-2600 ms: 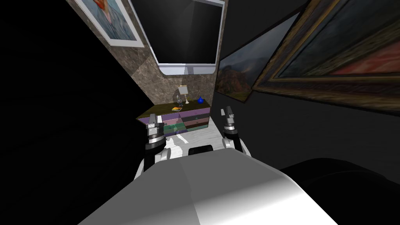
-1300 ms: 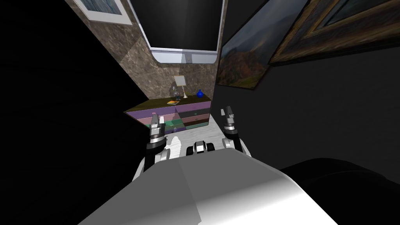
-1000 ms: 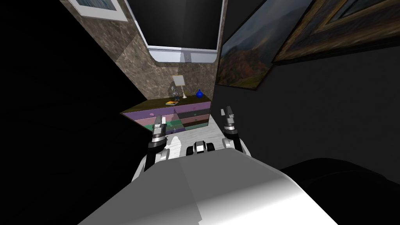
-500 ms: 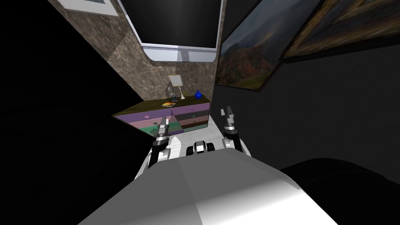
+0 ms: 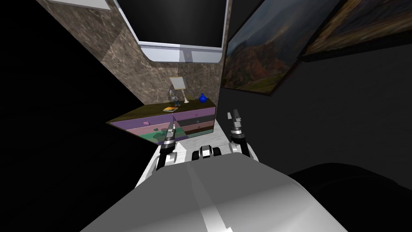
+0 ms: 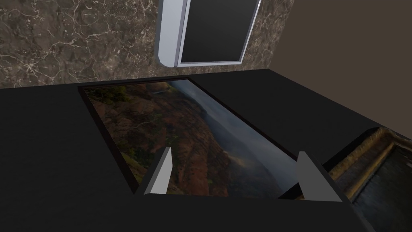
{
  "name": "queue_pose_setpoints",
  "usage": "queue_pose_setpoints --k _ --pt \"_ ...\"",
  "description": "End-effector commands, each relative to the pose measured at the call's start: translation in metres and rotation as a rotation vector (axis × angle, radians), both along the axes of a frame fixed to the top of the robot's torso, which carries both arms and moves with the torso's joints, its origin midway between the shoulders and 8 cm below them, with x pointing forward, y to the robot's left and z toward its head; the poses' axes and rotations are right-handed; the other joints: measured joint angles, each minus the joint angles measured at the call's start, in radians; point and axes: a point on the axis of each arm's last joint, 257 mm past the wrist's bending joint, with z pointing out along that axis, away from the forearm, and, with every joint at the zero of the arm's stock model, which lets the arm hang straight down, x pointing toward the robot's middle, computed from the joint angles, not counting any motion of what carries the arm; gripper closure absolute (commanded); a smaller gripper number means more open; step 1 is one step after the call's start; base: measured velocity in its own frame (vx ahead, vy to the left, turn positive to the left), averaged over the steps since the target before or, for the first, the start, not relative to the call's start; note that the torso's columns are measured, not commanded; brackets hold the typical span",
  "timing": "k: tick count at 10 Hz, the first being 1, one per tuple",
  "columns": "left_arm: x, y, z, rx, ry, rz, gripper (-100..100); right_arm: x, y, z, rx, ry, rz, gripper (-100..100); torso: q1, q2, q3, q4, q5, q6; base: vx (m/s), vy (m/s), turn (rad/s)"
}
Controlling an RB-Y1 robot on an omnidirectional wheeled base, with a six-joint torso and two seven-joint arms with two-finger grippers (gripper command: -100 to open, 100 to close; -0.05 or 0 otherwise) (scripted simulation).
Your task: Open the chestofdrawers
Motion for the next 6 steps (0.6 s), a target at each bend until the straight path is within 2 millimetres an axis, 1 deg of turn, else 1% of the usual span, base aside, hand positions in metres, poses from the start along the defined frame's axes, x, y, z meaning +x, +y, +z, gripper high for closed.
queue_pose_setpoints --k 1,4,5,6 --pt "0.006 0.002 -0.020 -0.005 0.034 0.008 -100 0.000 0.000 0.000 0.000 0.000 0.000 0 0.000 0.000 0.000 0.000 0.000 0.000 0.085 -0.050 -0.006" --pt "0.013 0.006 -0.040 -0.001 0.070 0.013 -100 0.000 0.000 0.000 0.000 0.000 0.000 0 -0.001 0.000 0.000 0.000 0.000 0.000 0.094 -0.058 -0.007" --pt "0.017 0.009 -0.053 0.002 0.094 0.016 -100 0.000 0.000 0.000 0.000 0.000 0.000 0 0.000 0.000 0.000 0.000 0.000 0.000 0.115 -0.054 -0.011" --pt "0.020 0.010 -0.059 0.004 0.107 0.017 -100 0.000 0.000 0.000 0.000 0.000 0.000 0 0.000 -0.001 0.000 0.000 0.000 0.000 0.134 -0.073 -0.008"
